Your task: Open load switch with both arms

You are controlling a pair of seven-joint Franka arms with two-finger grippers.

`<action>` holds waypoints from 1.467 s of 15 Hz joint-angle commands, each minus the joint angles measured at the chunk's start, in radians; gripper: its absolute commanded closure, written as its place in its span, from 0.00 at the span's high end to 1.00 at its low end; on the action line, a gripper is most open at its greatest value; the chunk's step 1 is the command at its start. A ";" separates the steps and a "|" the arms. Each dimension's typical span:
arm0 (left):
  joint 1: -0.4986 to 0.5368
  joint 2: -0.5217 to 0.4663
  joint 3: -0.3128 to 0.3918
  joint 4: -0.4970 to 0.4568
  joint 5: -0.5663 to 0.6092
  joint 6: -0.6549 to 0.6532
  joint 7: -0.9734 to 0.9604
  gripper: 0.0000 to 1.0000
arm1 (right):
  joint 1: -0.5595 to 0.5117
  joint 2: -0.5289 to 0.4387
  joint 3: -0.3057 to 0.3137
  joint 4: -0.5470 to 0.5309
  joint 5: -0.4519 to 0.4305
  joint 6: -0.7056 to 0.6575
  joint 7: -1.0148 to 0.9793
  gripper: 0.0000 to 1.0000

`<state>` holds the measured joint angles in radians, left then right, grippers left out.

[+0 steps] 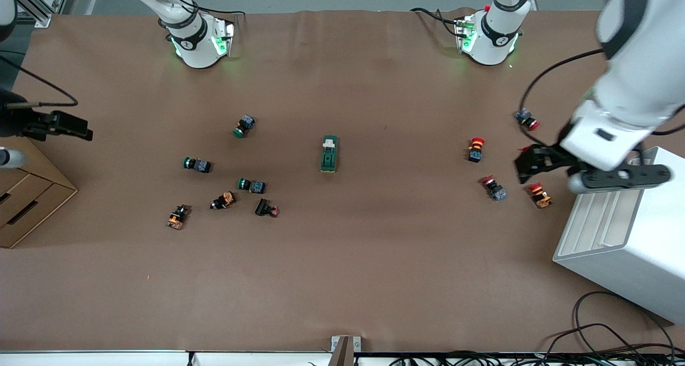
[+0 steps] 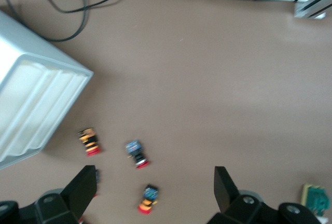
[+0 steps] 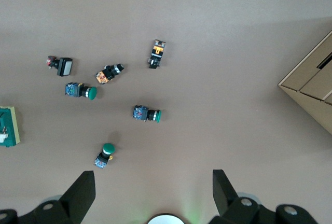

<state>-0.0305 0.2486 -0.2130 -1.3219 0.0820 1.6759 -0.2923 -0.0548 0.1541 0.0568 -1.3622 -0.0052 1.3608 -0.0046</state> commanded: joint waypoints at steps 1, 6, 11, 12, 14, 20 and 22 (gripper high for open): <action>0.034 -0.055 0.000 -0.010 -0.022 -0.057 0.086 1.00 | 0.018 -0.061 -0.006 -0.067 0.004 0.011 -0.002 1.00; 0.041 -0.166 0.092 -0.085 -0.060 -0.143 0.280 1.00 | 0.039 -0.143 -0.026 -0.135 0.005 0.023 -0.002 1.00; 0.040 -0.296 0.112 -0.207 -0.065 -0.160 0.288 1.00 | 0.043 -0.225 -0.037 -0.207 0.004 0.026 -0.002 1.00; 0.040 -0.317 0.112 -0.226 -0.070 -0.160 0.283 1.00 | 0.041 -0.225 -0.040 -0.209 0.004 0.030 -0.002 1.00; 0.040 -0.351 0.110 -0.258 -0.079 -0.162 0.278 1.00 | 0.033 -0.229 -0.038 -0.212 0.005 0.038 -0.002 1.00; 0.046 -0.370 0.110 -0.257 -0.080 -0.226 0.223 1.00 | 0.043 -0.258 -0.037 -0.210 0.013 0.056 -0.002 1.00; 0.046 -0.364 0.110 -0.255 -0.106 -0.225 0.222 1.00 | 0.043 -0.258 -0.038 -0.212 0.013 0.058 -0.002 1.00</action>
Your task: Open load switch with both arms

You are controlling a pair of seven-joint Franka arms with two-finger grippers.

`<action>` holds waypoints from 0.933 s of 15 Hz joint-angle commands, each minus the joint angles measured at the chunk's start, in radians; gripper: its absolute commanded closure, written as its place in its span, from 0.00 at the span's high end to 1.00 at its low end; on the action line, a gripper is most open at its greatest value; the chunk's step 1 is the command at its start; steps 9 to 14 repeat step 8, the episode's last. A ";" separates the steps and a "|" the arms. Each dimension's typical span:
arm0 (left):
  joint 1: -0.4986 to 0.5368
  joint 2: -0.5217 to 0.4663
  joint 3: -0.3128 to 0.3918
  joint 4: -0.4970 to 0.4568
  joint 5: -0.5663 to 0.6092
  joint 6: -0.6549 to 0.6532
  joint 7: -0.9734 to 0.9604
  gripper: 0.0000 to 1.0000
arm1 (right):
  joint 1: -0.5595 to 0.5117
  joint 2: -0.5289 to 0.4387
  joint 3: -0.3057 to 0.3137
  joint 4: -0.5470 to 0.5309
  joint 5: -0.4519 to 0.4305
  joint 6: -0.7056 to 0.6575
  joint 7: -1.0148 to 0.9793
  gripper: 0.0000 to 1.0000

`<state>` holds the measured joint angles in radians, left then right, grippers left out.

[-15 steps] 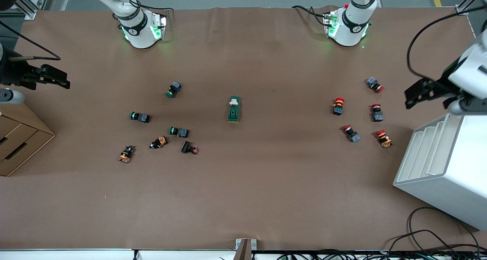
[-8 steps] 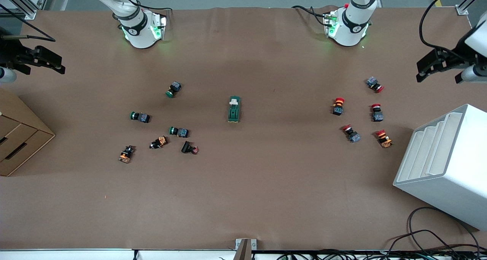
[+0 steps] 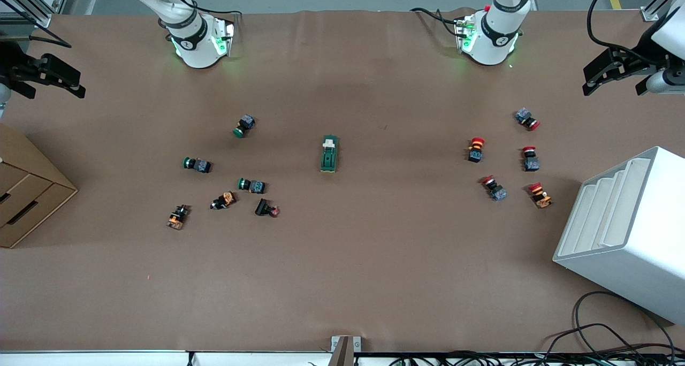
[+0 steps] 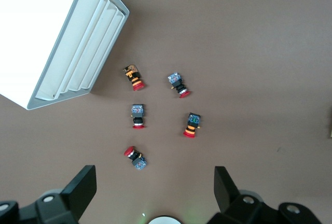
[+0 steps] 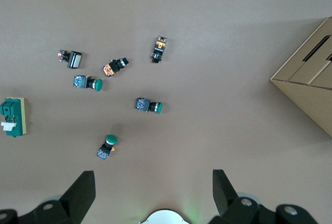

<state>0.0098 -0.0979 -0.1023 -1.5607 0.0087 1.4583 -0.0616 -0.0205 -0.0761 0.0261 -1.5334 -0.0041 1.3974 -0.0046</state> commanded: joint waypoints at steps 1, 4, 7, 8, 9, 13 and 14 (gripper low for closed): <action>0.007 -0.017 0.000 -0.016 -0.038 -0.007 -0.009 1.00 | 0.008 -0.028 -0.008 -0.040 0.012 0.023 -0.002 1.00; 0.007 -0.013 0.001 -0.015 -0.033 -0.007 -0.009 1.00 | 0.017 -0.028 -0.009 -0.040 0.012 0.023 -0.002 1.00; 0.007 0.015 0.000 0.024 -0.032 -0.007 -0.009 1.00 | 0.025 -0.028 -0.009 -0.039 0.012 0.025 -0.002 1.00; 0.007 0.020 0.000 0.031 -0.030 -0.007 -0.007 1.00 | 0.028 -0.028 -0.008 -0.039 0.010 0.025 -0.002 1.00; 0.007 0.020 0.000 0.031 -0.030 -0.007 -0.007 1.00 | 0.028 -0.028 -0.008 -0.039 0.010 0.025 -0.002 1.00; 0.007 0.020 0.000 0.031 -0.030 -0.007 -0.007 1.00 | 0.028 -0.028 -0.008 -0.039 0.010 0.025 -0.002 1.00; 0.007 0.020 0.000 0.031 -0.030 -0.007 -0.007 1.00 | 0.028 -0.028 -0.008 -0.039 0.010 0.025 -0.002 1.00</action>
